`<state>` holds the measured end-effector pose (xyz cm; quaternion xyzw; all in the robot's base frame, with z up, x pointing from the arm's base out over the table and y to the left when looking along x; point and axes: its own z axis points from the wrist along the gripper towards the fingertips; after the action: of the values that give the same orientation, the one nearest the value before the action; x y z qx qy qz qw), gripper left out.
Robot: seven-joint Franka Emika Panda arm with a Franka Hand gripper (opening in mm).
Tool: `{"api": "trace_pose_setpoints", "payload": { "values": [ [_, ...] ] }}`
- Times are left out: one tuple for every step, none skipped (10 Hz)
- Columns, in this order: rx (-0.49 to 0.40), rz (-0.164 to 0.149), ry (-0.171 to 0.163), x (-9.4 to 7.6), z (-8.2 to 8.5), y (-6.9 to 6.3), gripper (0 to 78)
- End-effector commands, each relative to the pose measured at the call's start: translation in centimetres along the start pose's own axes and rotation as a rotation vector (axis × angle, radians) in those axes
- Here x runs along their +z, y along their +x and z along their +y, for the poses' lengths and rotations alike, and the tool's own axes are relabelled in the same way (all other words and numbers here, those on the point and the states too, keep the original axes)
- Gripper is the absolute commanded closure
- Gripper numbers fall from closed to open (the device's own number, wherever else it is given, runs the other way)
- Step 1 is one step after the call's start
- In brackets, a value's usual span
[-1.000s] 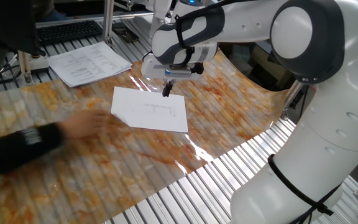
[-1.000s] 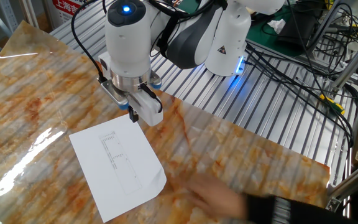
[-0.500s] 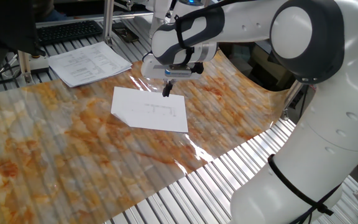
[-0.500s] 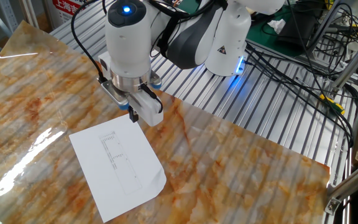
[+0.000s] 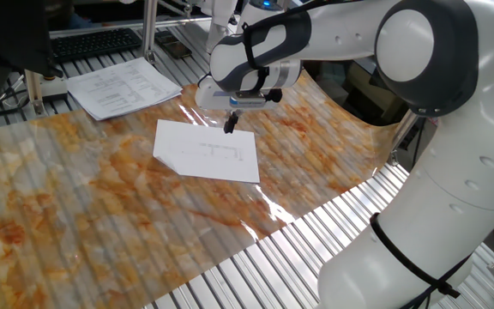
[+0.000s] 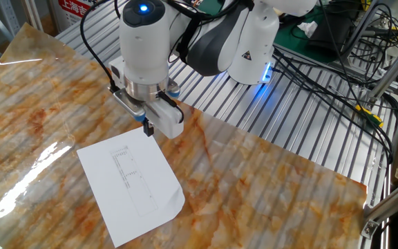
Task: Flip over and spread out the paper that is laid flat on the table
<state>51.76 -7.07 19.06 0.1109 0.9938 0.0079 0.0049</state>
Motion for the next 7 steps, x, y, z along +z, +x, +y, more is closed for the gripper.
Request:
{"api": "trace_pose_setpoints", "payload": {
  "values": [
    [-0.104, 0.013, 0.005, -0.13, 0.00, -0.09, 77.6],
    [-0.099, 0.011, 0.011, -0.13, 0.00, -0.09, 77.6],
    [-0.103, 0.011, 0.012, -0.13, 0.00, -0.09, 77.6],
    [-0.090, 0.015, -0.004, -0.13, 0.00, -0.09, 77.6],
    [-0.094, 0.013, -0.006, -0.13, 0.00, -0.09, 77.6],
    [-0.109, 0.011, -0.011, -0.16, 0.18, -0.03, 77.6],
    [-0.121, 0.009, -0.012, -0.24, 0.52, 0.12, 77.6]
  ]
}}
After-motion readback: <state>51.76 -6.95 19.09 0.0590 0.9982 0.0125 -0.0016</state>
